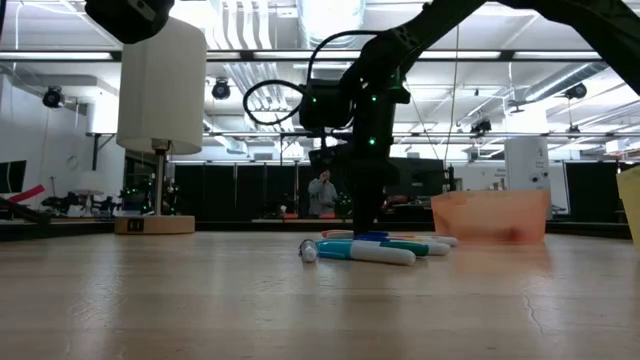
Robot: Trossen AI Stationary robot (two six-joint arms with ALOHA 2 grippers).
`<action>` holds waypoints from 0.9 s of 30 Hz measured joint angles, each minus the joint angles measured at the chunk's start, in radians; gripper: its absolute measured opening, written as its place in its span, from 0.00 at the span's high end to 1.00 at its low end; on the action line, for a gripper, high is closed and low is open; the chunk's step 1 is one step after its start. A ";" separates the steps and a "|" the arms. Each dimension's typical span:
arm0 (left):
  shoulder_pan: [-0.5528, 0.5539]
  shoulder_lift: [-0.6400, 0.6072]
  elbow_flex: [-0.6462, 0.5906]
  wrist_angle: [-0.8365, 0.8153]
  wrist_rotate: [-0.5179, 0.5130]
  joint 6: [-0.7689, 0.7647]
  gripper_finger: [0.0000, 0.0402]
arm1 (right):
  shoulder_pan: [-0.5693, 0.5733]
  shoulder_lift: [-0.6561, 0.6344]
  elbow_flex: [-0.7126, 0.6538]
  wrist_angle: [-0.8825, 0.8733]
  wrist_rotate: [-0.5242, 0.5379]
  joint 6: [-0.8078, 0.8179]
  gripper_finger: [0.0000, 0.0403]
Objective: Pick & Place Markers
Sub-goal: Put the blue highlighter pen into the yellow bin
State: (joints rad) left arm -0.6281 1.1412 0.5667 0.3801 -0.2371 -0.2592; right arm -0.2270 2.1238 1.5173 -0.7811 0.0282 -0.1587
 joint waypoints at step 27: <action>0.000 0.000 0.000 -0.006 -0.023 0.005 0.57 | 0.131 -0.199 -0.006 -0.217 -0.028 0.292 0.92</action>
State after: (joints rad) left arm -0.6277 1.1412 0.5667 0.3738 -0.2602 -0.2543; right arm -0.0964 1.9249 1.5118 -0.9979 0.0002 0.1328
